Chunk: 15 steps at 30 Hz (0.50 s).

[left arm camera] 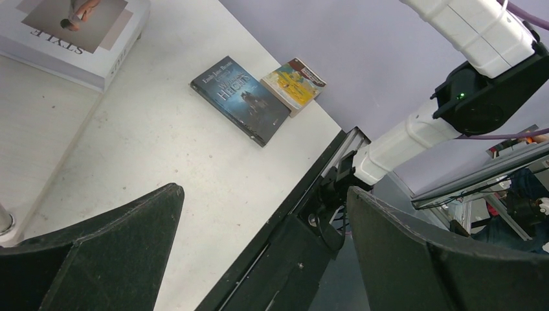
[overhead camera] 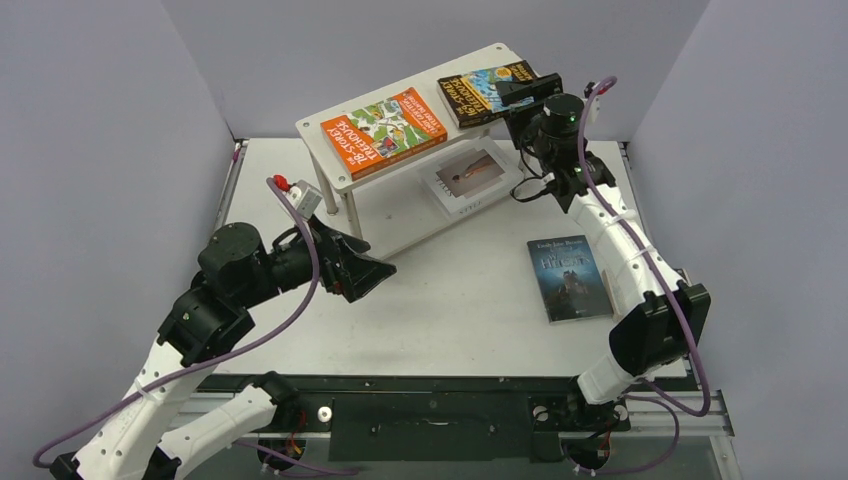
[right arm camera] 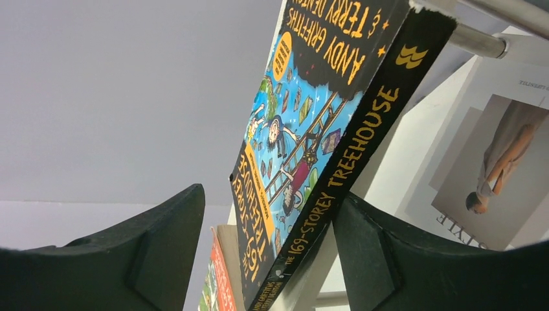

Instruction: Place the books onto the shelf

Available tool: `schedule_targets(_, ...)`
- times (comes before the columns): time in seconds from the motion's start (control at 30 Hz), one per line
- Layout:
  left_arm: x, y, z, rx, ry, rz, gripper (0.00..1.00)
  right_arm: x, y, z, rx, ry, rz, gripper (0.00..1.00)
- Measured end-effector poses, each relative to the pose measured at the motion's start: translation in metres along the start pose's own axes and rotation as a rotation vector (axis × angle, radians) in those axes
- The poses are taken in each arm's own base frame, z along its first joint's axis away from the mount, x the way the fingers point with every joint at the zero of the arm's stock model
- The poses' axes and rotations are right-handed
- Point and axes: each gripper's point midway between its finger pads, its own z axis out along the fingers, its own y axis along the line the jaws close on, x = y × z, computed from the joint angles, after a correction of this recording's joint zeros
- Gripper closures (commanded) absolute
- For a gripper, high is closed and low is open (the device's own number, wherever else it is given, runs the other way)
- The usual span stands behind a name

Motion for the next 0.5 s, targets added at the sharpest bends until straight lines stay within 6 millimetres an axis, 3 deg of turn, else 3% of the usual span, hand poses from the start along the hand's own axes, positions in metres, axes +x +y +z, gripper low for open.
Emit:
schedule_targets(0.2, 0.0, 0.001, 0.004, 0.003, -0.004, -0.002, 0.04, -0.007, -0.007, -0.016, 0.004, -0.002, 0.002, 0.33)
schedule_targets(0.4, -0.002, 0.001, 0.007, 0.008, -0.006, -0.002, 0.04, -0.016, -0.019, -0.016, 0.014, -0.001, 0.004, 0.33)
schedule_targets(0.5, -0.001, 0.001, 0.007, 0.007, -0.005, -0.002, 0.04, -0.023, -0.021, -0.015, 0.011, -0.001, 0.004, 0.39)
